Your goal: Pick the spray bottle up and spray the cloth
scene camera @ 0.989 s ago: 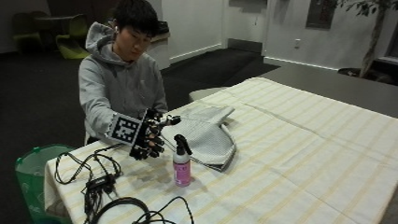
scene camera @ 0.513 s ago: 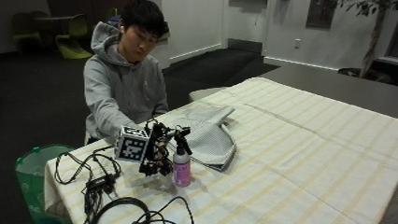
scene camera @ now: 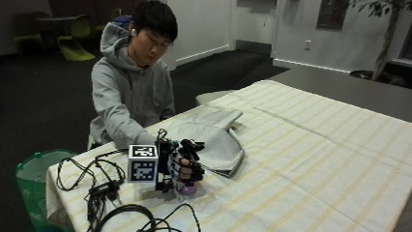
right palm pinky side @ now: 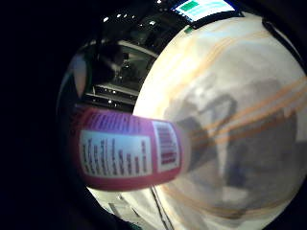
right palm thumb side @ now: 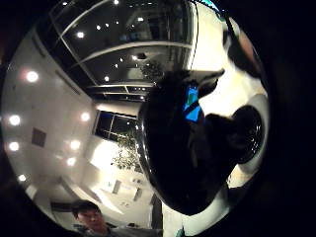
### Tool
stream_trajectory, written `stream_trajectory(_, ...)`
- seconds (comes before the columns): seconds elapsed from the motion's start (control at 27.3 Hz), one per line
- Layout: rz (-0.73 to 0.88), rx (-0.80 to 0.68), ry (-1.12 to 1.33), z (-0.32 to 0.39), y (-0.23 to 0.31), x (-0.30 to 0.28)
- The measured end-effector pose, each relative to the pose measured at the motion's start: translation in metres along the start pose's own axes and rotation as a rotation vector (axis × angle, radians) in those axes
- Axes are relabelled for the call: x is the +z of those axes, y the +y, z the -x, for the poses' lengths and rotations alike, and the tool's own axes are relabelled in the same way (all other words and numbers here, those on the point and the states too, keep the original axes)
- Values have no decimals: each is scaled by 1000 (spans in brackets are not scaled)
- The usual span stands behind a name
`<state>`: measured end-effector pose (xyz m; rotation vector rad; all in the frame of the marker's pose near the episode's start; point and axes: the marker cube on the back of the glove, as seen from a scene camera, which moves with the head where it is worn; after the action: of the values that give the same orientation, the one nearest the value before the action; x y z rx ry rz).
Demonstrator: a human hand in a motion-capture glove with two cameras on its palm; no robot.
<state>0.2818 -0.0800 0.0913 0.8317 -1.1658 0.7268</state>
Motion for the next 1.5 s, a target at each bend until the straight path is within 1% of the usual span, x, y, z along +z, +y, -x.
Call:
stream_trajectory(0.26,-24,0,-15,-1,-9,2)
stream_trajectory(0.51,-30,-86,47,1,-22,5)
stream_trajectory(0.66,-30,-107,65,3,-24,7)
stream_trajectory(0.81,18,-144,128,10,-24,8)
stream_trajectory(0.95,149,-188,249,28,-24,11)
stream_trajectory(1.1,361,-233,383,54,-20,16)
stream_trajectory(1.21,539,-290,561,75,-10,22)
stream_trajectory(1.35,728,-378,840,100,17,34)
stream_trajectory(1.5,890,-396,1035,121,46,47)
